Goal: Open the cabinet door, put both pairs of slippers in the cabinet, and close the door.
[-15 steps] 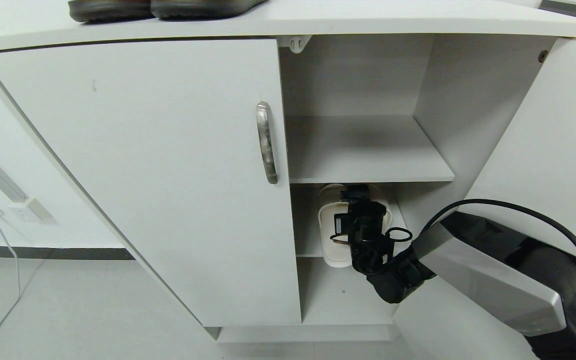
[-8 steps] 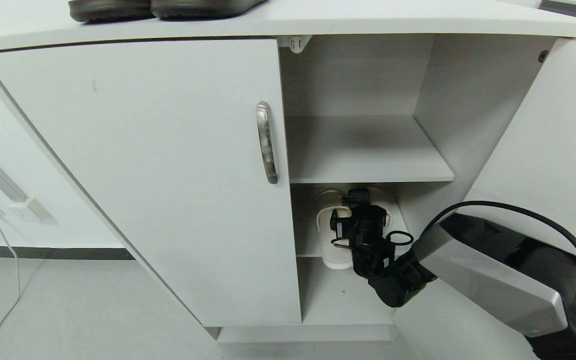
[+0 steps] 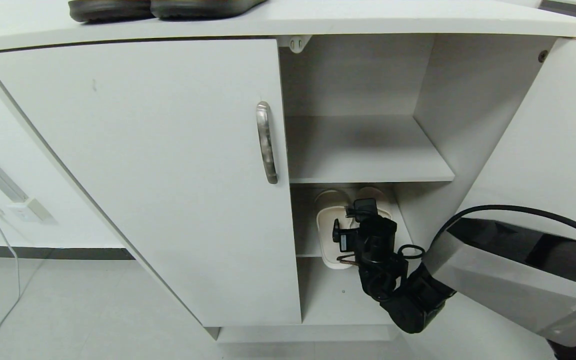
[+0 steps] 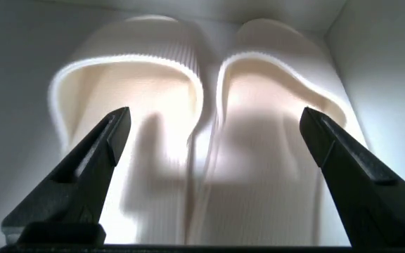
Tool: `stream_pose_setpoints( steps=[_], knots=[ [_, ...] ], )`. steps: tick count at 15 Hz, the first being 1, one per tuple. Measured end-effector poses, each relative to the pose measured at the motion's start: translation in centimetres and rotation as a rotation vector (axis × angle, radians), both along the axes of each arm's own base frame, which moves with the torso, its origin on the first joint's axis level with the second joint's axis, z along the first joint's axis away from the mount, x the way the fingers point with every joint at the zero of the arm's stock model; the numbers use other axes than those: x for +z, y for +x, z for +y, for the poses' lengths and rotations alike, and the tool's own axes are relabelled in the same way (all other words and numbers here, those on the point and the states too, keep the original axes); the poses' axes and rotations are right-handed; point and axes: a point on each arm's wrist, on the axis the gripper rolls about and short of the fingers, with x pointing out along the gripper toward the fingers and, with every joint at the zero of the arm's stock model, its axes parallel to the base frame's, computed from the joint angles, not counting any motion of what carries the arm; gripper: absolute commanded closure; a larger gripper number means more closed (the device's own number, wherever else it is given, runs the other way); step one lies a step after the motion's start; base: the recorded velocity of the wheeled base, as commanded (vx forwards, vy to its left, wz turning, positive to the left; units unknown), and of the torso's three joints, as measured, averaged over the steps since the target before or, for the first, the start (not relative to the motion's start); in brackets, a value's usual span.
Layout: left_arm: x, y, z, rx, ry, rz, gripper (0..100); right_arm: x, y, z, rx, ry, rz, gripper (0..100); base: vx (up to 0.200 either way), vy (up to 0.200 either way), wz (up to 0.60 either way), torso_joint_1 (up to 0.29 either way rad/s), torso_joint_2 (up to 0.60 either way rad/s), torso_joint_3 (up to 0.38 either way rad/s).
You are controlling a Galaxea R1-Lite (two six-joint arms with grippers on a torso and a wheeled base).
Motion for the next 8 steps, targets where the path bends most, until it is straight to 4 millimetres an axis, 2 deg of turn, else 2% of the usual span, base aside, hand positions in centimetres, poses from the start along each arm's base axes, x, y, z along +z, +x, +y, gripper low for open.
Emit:
stream_pose_setpoints(
  steps=[5,8],
  knots=[
    [0.0,0.0,0.0,0.000,0.000,0.000,100,1.3,-4.0,0.2,0.064,0.011,-0.013,0,0.000,0.000,0.00,0.000,0.00,0.000],
    [0.0,0.0,0.0,0.000,0.001,0.000,100,1.2,-7.0,-0.6,0.103,-0.008,0.009,0,0.000,0.000,0.00,0.000,0.00,0.000]
  ],
)
